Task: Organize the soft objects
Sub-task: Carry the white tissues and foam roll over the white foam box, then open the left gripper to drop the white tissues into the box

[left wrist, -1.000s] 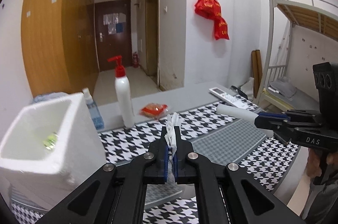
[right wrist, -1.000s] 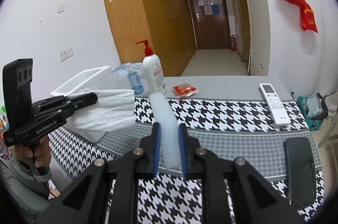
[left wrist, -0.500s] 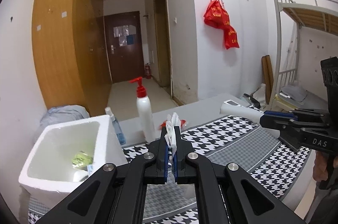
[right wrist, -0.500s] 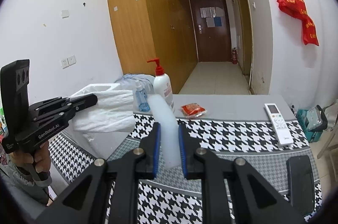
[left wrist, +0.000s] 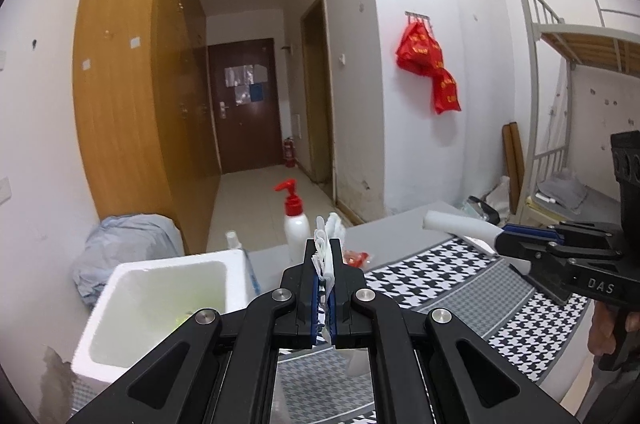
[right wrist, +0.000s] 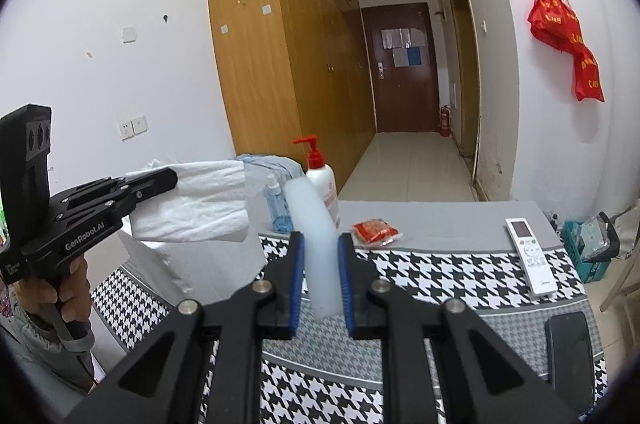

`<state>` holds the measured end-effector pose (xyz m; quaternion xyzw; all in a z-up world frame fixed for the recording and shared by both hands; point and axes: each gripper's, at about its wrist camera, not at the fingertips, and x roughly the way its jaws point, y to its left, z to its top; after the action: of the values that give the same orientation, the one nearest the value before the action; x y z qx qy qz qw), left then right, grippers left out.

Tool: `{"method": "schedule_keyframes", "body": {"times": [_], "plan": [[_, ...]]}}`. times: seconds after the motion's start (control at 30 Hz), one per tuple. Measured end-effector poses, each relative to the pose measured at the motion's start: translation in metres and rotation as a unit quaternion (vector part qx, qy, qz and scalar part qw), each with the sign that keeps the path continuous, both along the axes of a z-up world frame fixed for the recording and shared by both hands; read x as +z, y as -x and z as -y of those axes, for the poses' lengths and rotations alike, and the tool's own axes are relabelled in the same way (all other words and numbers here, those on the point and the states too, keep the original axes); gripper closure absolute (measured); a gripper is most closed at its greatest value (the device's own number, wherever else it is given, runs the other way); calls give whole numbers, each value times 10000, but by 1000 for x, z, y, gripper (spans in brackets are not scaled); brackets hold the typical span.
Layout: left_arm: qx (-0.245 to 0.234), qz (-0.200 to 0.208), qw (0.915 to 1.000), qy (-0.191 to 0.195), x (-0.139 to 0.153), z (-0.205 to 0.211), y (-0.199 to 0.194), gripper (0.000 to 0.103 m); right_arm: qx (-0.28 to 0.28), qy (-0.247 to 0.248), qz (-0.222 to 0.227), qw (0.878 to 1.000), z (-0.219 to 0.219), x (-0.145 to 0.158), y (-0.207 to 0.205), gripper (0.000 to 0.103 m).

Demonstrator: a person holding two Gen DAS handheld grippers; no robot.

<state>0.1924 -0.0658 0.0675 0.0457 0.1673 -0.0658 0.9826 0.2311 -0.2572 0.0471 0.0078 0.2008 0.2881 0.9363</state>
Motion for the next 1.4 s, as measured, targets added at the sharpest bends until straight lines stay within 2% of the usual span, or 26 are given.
{"method": "schedule_keyframes", "body": {"times": [0.33, 0.63, 1.03, 1.33, 1.4], "plan": [[462, 268, 9986, -66, 16, -28, 9, 100, 335, 36, 124, 9994, -27, 8, 0, 83], [924, 290, 9953, -28, 17, -62, 13, 100, 656, 79, 192, 9976, -57, 12, -1, 83], [1313, 160, 9912, 36, 9, -99, 12, 100, 906, 222, 142, 9955, -89, 12, -6, 83], [1326, -69, 9911, 73, 0, -111, -2, 100, 946, 304, 98, 9950, -101, 12, -5, 83], [1299, -148, 9914, 53, -5, -113, -7, 95, 941, 331, 79, 9950, -105, 11, -5, 83]]}}
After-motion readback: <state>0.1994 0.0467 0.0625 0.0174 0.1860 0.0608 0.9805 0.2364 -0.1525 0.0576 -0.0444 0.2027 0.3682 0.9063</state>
